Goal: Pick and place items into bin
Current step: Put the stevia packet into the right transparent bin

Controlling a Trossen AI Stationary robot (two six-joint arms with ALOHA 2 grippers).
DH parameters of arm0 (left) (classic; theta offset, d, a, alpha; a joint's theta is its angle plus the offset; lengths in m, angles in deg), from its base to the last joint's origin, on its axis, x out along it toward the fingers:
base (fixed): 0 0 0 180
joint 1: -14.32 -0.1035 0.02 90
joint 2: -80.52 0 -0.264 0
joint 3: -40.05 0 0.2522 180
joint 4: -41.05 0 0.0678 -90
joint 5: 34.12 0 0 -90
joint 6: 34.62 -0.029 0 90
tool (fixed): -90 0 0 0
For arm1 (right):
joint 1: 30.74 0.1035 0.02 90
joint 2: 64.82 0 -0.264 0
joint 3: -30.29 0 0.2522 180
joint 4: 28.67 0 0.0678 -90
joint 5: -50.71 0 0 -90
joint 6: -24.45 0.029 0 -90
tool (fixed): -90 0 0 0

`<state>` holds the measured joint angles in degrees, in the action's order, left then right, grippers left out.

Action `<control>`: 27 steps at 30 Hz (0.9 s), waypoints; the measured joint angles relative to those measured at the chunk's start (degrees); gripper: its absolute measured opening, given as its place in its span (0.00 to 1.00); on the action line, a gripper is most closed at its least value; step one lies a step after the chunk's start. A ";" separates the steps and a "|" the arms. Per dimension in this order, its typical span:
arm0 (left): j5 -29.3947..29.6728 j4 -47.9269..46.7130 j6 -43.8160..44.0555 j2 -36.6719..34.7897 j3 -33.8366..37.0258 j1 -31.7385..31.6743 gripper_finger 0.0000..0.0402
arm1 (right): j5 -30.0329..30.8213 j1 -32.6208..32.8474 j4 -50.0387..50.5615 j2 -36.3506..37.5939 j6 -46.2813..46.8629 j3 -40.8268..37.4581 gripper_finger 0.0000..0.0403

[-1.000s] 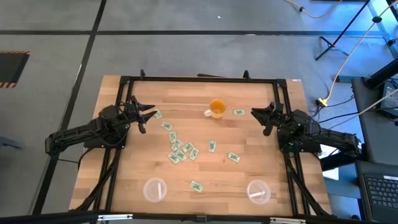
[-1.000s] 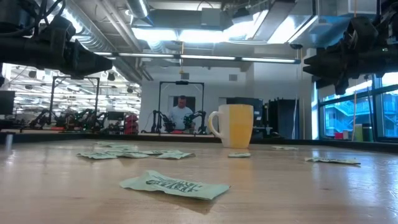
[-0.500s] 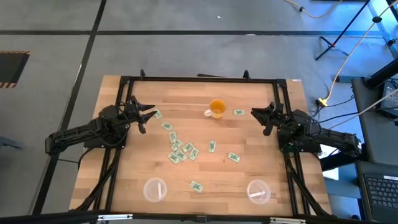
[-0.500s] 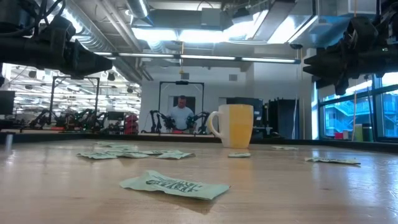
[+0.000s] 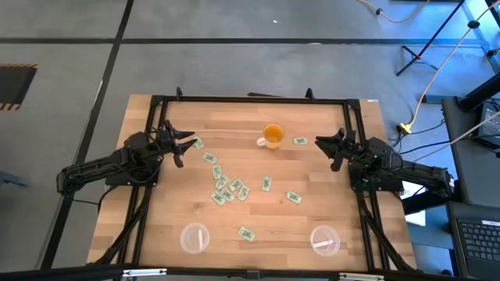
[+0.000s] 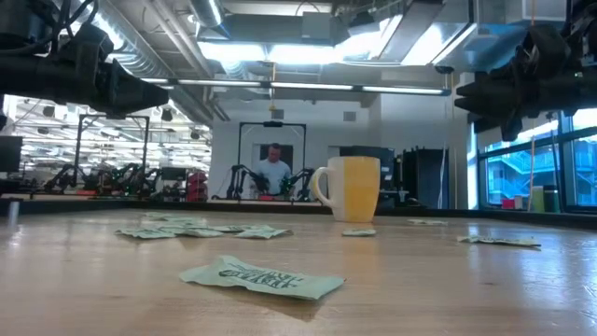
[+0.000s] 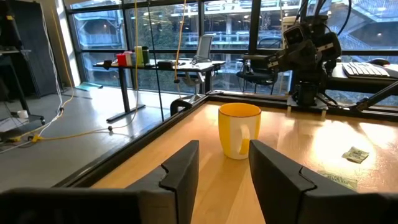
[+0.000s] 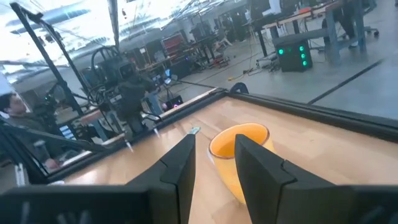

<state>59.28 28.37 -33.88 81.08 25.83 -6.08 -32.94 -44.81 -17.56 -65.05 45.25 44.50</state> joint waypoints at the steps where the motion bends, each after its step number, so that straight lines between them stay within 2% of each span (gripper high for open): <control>1: 0.00 0.00 0.01 0.00 -0.01 0.01 0.34 | 0.00 0.00 0.10 0.00 -0.24 0.00 0.29; 7: 0.00 0.00 0.00 0.01 -0.01 -0.01 0.34 | 0.02 -0.01 -0.25 0.00 -0.31 0.00 0.29; 10: 0.00 0.07 0.00 0.01 0.01 0.00 0.33 | 0.02 0.00 -4.03 -0.02 -1.10 0.13 0.29; 15: 0.00 0.61 0.07 0.01 0.00 0.00 0.33 | 1.34 0.00 -0.77 -2.64 -3.17 6.27 0.29; 20: 0.05 0.70 0.02 0.00 -0.02 -0.01 0.33 | 7.39 0.00 11.78 -12.45 -1.98 16.53 0.29; 24: 0.11 0.85 0.13 0.02 -0.02 0.01 0.33 | 12.20 -0.02 23.50 -22.89 5.03 24.08 0.29; 27: 0.13 0.85 0.17 0.02 -0.01 0.01 0.33 | 13.93 -0.09 27.20 -31.28 9.93 27.91 0.29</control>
<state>59.41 29.22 -33.71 81.10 25.82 -6.08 -19.00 -44.89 9.64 -96.33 55.18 72.41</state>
